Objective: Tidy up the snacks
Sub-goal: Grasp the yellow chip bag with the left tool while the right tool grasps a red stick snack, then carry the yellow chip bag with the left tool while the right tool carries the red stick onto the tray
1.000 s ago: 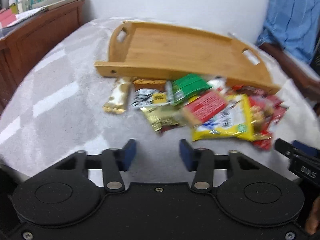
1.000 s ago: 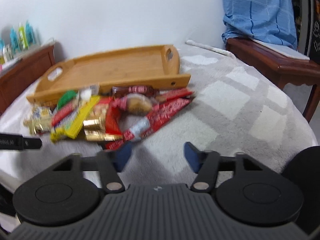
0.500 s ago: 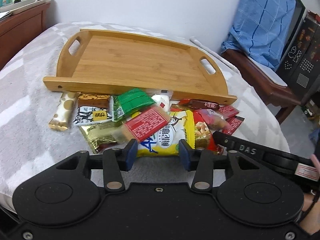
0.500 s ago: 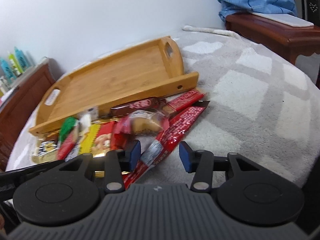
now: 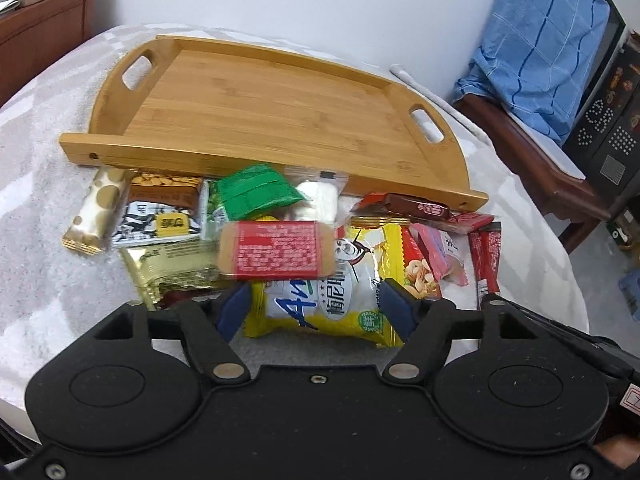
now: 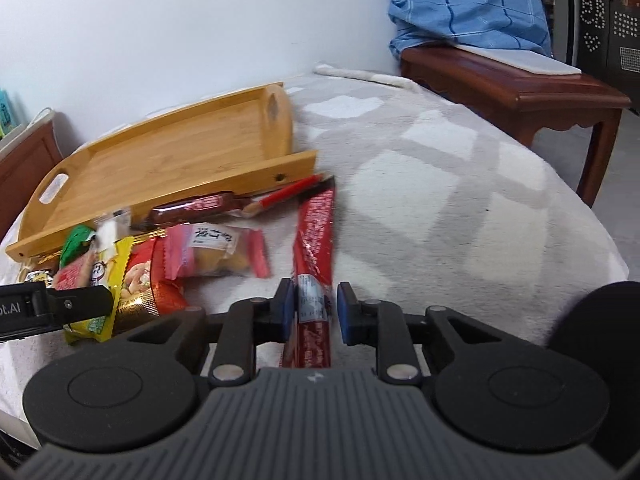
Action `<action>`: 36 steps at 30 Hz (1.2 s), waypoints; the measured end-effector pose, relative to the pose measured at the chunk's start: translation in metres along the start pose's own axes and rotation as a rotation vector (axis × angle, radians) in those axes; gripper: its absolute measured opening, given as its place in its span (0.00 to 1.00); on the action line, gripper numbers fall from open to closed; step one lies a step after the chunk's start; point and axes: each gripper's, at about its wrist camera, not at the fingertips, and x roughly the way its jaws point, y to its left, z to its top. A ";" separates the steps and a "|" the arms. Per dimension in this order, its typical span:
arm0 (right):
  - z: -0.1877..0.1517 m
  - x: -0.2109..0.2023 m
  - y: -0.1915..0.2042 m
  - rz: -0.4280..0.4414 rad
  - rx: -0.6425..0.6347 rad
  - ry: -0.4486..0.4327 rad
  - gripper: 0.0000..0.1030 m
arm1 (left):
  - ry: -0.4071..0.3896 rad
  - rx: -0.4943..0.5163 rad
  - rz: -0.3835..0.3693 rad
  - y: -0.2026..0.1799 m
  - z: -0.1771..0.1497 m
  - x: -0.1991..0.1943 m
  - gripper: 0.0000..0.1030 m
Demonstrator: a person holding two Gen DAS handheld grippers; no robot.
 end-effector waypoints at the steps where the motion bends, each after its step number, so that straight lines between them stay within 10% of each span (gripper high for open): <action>1: 0.000 0.000 -0.002 0.002 0.003 -0.004 0.46 | 0.001 0.005 0.001 -0.002 -0.001 0.001 0.79; 5: 0.001 0.004 -0.001 -0.001 -0.012 -0.016 0.47 | 0.011 0.026 0.003 -0.004 -0.004 0.013 0.86; 8: 0.001 0.011 0.003 -0.002 -0.046 -0.032 0.49 | -0.007 0.023 -0.015 -0.006 -0.005 0.009 0.44; 13: 0.005 0.017 0.012 -0.018 -0.098 -0.046 0.27 | -0.019 0.012 -0.025 -0.008 -0.006 0.005 0.37; 36: 0.022 -0.004 -0.013 -0.025 -0.017 -0.079 0.21 | -0.135 0.034 -0.081 -0.018 0.031 -0.013 0.11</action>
